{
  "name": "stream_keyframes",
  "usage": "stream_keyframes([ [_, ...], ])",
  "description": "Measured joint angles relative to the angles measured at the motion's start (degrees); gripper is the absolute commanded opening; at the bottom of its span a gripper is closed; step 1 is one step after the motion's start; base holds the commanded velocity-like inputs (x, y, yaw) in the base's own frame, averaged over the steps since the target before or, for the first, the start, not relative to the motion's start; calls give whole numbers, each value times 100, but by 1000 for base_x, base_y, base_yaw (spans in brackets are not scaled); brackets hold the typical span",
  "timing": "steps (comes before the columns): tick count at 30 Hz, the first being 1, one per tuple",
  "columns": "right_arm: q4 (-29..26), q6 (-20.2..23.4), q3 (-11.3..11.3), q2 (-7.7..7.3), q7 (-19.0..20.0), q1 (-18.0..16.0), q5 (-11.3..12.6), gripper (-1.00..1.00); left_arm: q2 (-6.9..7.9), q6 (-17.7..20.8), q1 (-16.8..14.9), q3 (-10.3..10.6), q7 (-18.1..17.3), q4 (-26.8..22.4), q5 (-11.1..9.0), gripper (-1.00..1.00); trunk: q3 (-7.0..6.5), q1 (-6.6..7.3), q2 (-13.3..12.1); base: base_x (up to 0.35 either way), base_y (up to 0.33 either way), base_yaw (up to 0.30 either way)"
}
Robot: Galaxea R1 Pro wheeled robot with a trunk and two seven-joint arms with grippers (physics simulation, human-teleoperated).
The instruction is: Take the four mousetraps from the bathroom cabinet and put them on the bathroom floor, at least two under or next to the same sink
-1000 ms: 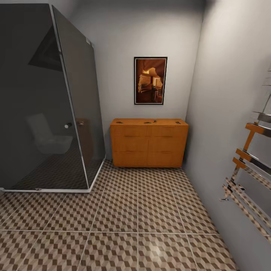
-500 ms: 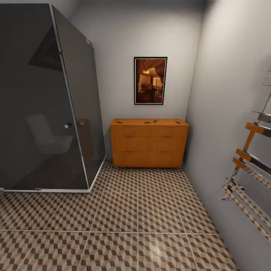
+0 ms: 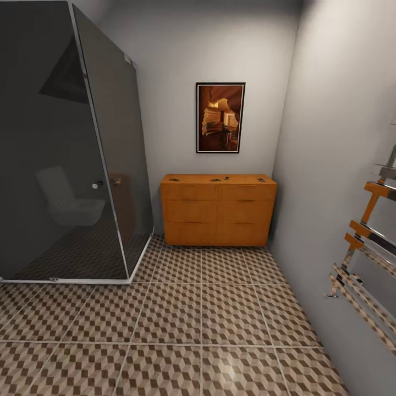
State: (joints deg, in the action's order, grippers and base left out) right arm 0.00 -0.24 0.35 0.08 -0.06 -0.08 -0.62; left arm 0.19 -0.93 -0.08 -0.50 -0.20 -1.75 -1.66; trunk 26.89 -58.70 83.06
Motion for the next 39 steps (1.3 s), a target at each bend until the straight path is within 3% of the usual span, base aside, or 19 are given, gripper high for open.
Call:
stream_keyframes([
  [16, 0, -5, -35, 8, -1, 0, 29, 100, 7, -2, 0, -3, -3, 0, -376, 100, 0, 1, 0, 300, 0, 0],
  [39, 0, -15, -24, 8, -2, 0, 24, 100, 8, -3, 0, -3, -4, 0, -427, 100, 0, 1, 0, 318, 0, 0],
])
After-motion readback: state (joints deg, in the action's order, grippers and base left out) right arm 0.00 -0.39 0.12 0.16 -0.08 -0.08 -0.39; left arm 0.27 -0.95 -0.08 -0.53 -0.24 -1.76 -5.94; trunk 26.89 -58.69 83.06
